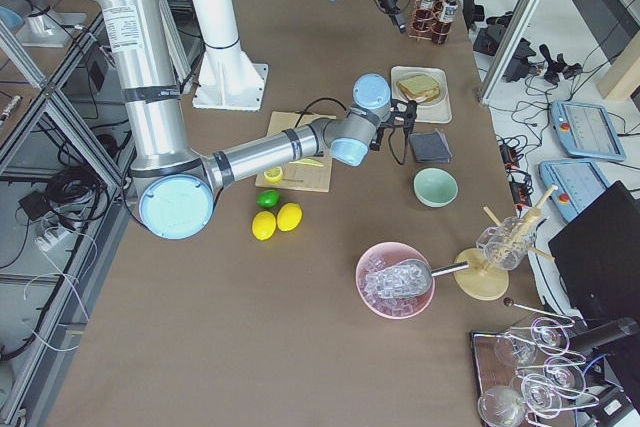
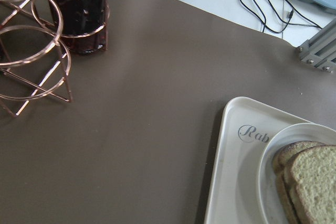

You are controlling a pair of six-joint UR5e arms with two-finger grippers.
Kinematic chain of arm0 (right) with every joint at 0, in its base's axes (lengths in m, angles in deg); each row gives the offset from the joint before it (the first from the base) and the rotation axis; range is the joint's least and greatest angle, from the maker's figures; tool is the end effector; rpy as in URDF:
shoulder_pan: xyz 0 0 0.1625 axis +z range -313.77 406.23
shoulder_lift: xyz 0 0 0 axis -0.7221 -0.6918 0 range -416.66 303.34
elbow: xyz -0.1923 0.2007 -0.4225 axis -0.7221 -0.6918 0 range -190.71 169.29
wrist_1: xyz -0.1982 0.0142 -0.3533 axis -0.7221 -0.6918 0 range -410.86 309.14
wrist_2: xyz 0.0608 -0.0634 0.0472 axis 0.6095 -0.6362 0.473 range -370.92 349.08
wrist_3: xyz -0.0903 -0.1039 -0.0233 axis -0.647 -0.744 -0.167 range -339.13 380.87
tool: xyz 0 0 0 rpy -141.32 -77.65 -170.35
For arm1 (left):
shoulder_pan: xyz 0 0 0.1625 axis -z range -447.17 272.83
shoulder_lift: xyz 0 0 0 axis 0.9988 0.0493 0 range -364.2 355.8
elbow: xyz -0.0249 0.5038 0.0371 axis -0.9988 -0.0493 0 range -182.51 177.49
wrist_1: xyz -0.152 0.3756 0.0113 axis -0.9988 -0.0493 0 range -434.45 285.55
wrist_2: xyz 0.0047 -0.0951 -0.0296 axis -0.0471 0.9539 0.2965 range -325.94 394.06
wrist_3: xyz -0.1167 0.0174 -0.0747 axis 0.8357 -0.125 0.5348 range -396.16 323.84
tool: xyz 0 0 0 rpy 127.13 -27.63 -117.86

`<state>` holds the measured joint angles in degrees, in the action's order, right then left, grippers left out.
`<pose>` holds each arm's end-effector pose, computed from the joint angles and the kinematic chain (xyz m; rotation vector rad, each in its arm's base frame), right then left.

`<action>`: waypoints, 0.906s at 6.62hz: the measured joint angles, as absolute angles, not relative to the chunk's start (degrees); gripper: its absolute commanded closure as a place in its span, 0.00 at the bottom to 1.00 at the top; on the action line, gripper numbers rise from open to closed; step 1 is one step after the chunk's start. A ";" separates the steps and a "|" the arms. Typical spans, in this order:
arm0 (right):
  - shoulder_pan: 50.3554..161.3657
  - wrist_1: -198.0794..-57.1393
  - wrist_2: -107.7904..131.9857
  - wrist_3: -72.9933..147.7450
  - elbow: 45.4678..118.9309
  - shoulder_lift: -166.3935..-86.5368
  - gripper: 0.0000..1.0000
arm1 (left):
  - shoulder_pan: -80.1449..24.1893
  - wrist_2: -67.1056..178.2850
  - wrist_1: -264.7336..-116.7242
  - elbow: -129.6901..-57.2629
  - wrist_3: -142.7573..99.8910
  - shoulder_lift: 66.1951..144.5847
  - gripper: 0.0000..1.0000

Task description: Make sandwich and place on tray

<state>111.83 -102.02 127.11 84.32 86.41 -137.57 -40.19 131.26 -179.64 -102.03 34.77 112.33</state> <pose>-0.2132 -0.5414 0.5268 0.1140 -1.1744 0.1984 0.3969 -0.5952 0.3986 0.3911 0.8185 -0.3975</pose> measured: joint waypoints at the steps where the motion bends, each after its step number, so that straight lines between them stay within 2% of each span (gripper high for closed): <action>1: 114.39 -107.57 127.54 74.92 86.42 -139.01 0.00 | -37.55 131.43 -174.49 -106.98 28.12 108.58 0.02; 3: 120.03 -121.50 125.32 53.56 86.63 -140.86 0.00 | -28.22 137.02 -168.61 -110.81 10.15 102.23 0.02; 6: 126.31 -139.60 115.79 27.18 85.60 -140.53 0.00 | -13.00 149.81 -166.50 -105.35 -18.16 94.80 0.02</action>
